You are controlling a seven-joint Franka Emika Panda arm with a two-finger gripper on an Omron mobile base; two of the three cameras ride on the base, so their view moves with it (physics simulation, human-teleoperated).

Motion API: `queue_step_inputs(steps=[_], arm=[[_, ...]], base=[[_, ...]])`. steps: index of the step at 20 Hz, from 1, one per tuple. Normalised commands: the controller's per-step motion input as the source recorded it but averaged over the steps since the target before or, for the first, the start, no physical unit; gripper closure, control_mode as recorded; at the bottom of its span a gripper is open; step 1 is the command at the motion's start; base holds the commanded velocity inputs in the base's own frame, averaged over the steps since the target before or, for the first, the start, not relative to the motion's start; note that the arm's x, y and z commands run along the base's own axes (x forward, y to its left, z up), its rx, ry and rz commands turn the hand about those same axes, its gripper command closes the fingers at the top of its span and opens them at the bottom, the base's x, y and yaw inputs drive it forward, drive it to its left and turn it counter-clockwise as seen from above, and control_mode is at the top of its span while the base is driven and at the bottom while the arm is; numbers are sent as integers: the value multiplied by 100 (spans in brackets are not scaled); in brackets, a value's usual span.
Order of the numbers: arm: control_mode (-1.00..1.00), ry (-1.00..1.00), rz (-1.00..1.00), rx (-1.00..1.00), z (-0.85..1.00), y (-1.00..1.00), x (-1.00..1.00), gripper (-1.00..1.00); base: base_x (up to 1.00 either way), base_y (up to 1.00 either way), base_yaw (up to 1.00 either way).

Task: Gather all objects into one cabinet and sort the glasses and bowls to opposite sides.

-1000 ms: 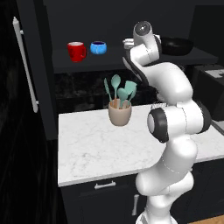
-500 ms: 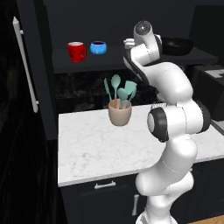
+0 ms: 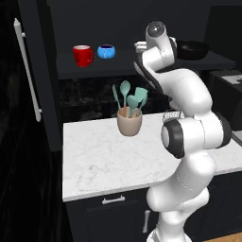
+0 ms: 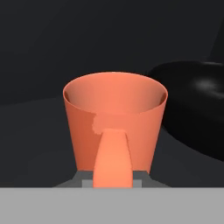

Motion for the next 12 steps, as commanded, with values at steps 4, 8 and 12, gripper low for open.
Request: queue_step_inputs(steps=[4,8,12], arm=[[-100,-10,0,0,0,30,-98,100],[-100,-11,2,0,0,55,-74,100],[-100,-7,4,0,0,71,-32,100]], base=[[0,0,0],[0,0,0],[0,0,0]])
